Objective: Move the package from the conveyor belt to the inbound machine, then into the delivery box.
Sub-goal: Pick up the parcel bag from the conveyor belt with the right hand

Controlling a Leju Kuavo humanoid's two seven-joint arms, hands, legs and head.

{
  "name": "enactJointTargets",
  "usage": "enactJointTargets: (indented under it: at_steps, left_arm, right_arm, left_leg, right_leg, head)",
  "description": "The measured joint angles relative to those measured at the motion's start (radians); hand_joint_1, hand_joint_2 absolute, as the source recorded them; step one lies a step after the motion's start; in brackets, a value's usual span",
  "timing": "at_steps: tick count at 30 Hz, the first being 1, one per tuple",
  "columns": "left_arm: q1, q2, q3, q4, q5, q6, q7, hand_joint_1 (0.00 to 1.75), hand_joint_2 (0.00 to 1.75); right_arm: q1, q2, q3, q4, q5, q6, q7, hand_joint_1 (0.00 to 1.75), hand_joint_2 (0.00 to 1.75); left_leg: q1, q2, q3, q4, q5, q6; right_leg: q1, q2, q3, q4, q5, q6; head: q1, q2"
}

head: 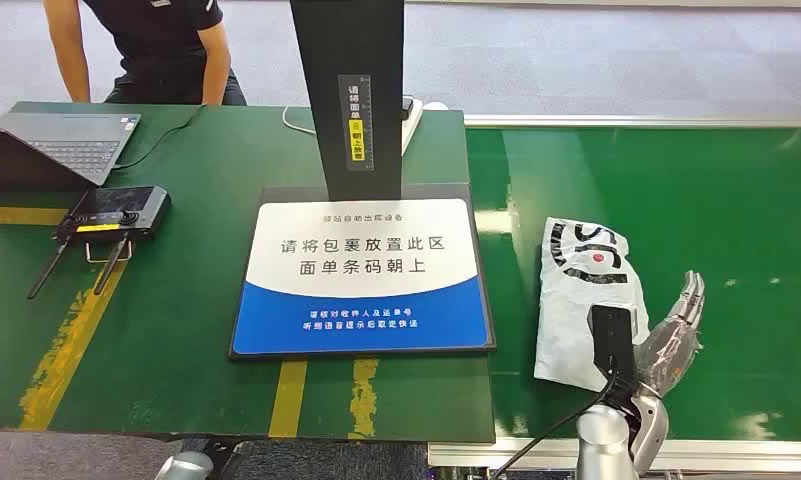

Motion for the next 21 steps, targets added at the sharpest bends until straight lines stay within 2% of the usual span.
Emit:
enactJointTargets:
  at_steps: [21]
  left_arm:
    - [0.000, 0.000, 0.000, 0.000, 0.000, 0.000, 0.000, 0.00, 0.00]
  right_arm:
    - [0.005, 0.004, -0.004, -0.010, -0.042, -0.013, -0.038, 1.75, 1.75]
  left_leg:
    - [0.000, 0.000, -0.001, 0.000, 0.000, 0.000]
  right_leg:
    - [0.000, 0.000, -0.001, 0.000, 0.000, 0.000]
  head:
    - [0.000, 0.000]
